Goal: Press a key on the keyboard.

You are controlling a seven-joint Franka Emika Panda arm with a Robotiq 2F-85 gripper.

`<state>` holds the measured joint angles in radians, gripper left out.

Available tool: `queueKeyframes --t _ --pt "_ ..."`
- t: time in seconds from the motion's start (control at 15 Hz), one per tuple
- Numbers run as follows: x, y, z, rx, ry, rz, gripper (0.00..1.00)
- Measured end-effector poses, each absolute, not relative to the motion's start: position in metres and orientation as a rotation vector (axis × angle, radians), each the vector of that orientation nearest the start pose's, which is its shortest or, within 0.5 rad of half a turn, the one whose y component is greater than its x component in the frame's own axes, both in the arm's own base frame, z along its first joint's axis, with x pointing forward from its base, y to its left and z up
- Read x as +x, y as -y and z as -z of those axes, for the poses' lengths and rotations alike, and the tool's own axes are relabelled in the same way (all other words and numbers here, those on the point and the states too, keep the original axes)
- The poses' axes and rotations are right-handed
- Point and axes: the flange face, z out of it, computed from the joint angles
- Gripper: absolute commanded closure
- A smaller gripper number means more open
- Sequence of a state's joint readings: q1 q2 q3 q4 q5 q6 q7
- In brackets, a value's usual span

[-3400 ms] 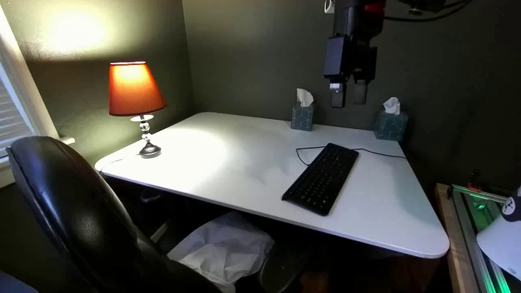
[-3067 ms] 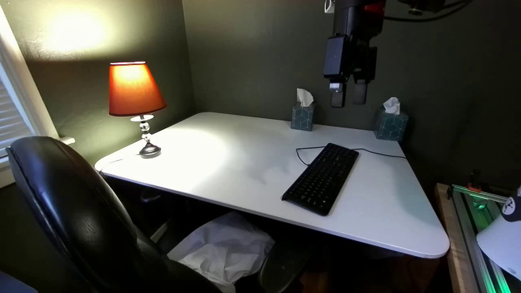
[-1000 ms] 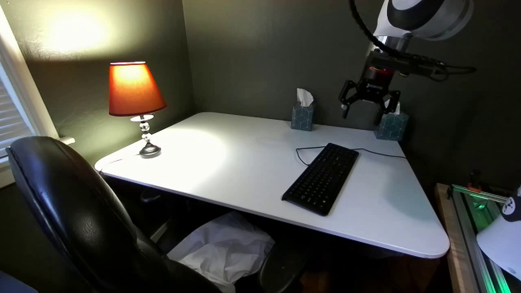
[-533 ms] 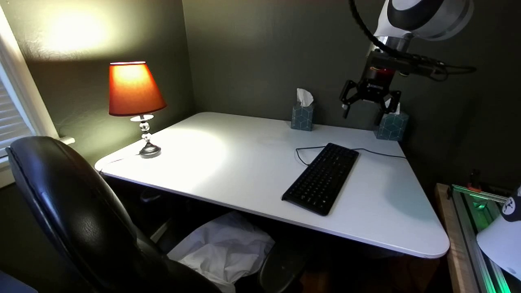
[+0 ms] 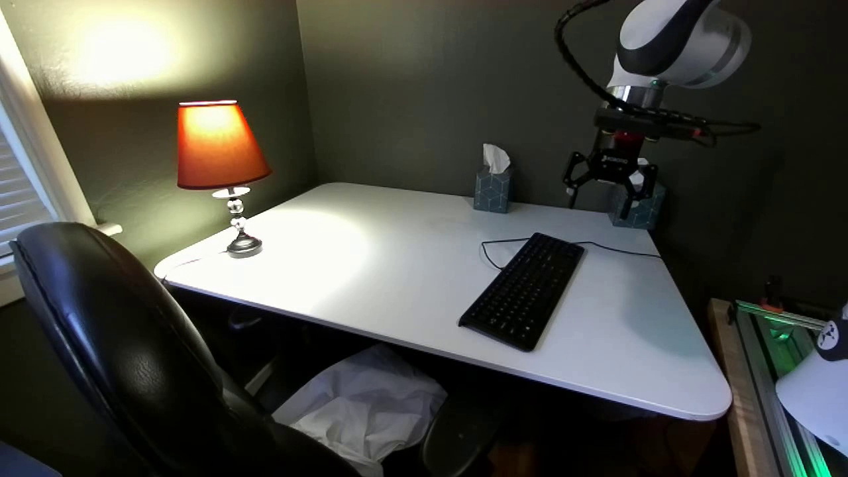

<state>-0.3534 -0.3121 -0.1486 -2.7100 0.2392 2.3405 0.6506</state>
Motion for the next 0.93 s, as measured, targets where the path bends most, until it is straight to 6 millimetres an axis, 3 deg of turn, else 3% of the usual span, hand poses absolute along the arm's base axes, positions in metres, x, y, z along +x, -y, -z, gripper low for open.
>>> queueKeyframes --t 0.6,0.67,0.93 --pt "0.350 0.217 -0.286 -2.222 -1.915 -0.225 0.96" --pt "0.352 0.218 -0.283 -2.218 -1.920 -0.234 1.00" --pt "0.356 0.225 -0.271 -2.200 -1.943 -0.269 1.00"
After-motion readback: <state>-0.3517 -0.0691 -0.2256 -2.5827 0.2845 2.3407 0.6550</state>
